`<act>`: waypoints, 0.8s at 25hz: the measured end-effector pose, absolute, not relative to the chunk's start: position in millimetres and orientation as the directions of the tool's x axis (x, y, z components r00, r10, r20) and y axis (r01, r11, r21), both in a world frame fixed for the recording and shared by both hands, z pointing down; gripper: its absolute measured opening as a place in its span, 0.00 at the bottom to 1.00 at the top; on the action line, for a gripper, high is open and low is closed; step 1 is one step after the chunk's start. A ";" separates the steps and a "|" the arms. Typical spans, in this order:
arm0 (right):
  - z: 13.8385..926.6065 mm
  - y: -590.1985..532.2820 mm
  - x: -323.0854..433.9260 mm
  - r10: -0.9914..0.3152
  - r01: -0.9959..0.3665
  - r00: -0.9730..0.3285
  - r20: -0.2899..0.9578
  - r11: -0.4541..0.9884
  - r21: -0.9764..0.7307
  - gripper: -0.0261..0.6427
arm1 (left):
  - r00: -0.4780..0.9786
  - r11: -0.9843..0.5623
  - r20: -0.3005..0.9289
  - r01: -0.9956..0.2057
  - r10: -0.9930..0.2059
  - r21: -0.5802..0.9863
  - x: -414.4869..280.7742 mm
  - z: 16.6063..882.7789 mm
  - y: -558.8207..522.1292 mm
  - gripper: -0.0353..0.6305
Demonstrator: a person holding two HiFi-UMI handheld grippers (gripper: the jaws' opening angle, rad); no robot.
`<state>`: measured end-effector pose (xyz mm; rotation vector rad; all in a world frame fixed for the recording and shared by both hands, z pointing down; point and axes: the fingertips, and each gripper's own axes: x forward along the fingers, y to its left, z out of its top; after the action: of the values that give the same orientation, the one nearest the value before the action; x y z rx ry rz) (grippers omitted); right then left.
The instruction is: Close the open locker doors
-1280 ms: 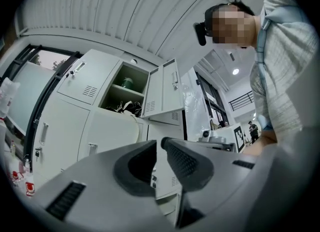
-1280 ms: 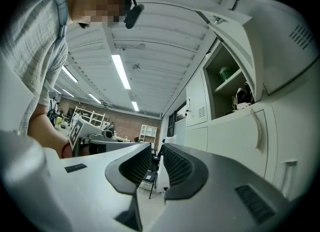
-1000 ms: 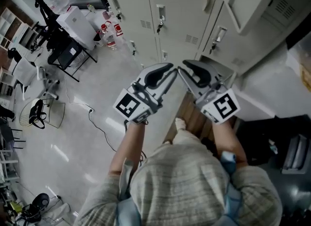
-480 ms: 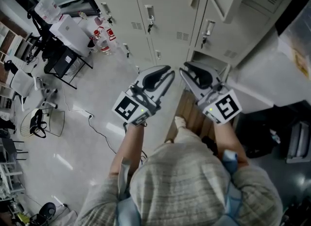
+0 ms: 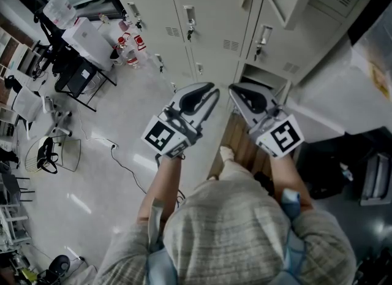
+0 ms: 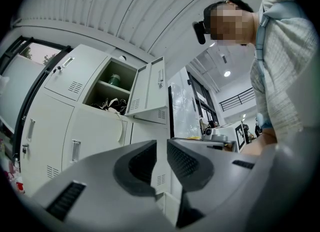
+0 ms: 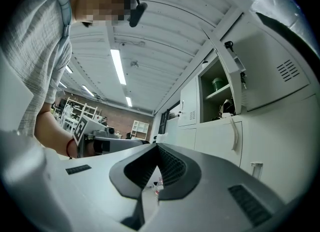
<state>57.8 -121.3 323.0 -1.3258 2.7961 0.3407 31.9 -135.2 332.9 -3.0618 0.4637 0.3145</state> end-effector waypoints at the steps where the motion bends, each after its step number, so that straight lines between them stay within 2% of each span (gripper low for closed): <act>1: 323.5 -121.6 56.8 -0.760 -0.766 -0.640 -0.117 0.616 0.186 0.04 | 0.935 -0.957 -0.210 -0.292 -0.286 0.002 31.9 332.3 -135.1 0.15; 20: 326.3 -133.2 44.9 -0.751 -0.754 -0.652 -0.102 0.630 0.184 0.04 | 0.931 -0.954 -0.214 -0.299 -0.296 0.019 21.0 334.3 -146.8 0.16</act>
<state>44.9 -133.2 326.3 -1.3029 2.8221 0.3294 21.0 -146.8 334.3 -3.0732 0.4742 0.3372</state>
